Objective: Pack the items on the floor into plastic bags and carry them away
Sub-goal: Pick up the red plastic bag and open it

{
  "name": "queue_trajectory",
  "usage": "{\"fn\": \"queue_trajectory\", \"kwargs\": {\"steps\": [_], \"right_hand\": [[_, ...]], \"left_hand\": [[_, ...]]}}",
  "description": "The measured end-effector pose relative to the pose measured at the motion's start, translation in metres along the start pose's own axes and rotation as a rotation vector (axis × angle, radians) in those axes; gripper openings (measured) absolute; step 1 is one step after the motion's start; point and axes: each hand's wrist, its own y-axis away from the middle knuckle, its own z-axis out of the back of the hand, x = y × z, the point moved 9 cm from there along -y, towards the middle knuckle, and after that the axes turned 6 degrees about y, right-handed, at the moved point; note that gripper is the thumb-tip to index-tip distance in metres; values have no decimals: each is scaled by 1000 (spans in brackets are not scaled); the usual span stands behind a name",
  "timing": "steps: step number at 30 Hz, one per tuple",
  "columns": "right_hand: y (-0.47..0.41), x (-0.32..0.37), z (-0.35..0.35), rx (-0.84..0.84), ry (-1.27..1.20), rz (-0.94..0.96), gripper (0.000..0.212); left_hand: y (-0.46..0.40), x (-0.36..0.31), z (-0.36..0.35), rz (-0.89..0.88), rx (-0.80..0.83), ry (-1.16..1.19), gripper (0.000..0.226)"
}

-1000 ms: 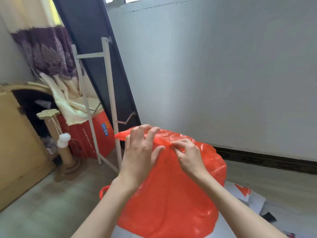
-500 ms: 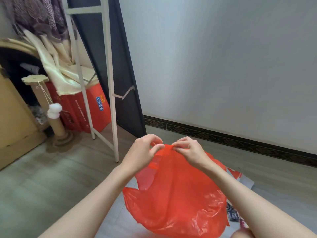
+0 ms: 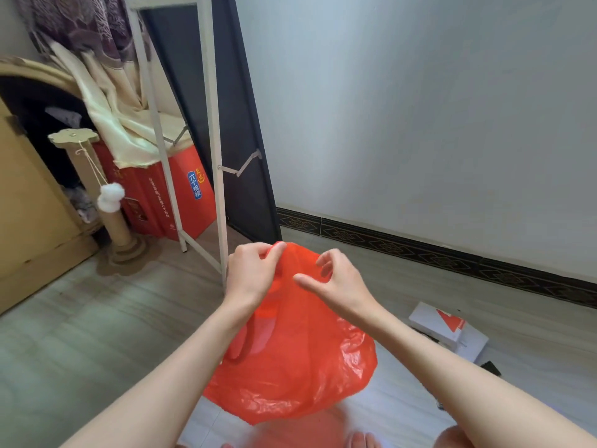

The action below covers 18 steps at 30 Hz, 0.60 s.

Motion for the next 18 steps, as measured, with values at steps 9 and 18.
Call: {"fn": "queue_trajectory", "kwargs": {"steps": [9, 18], "right_hand": [[1, 0, -12, -13, 66, -46, 15], [4, -53, 10, 236, -621, -421, 32]], "left_hand": [[4, -13, 14, -92, 15, 55, 22], [15, 22, -6, -136, 488, -57, 17]]}}
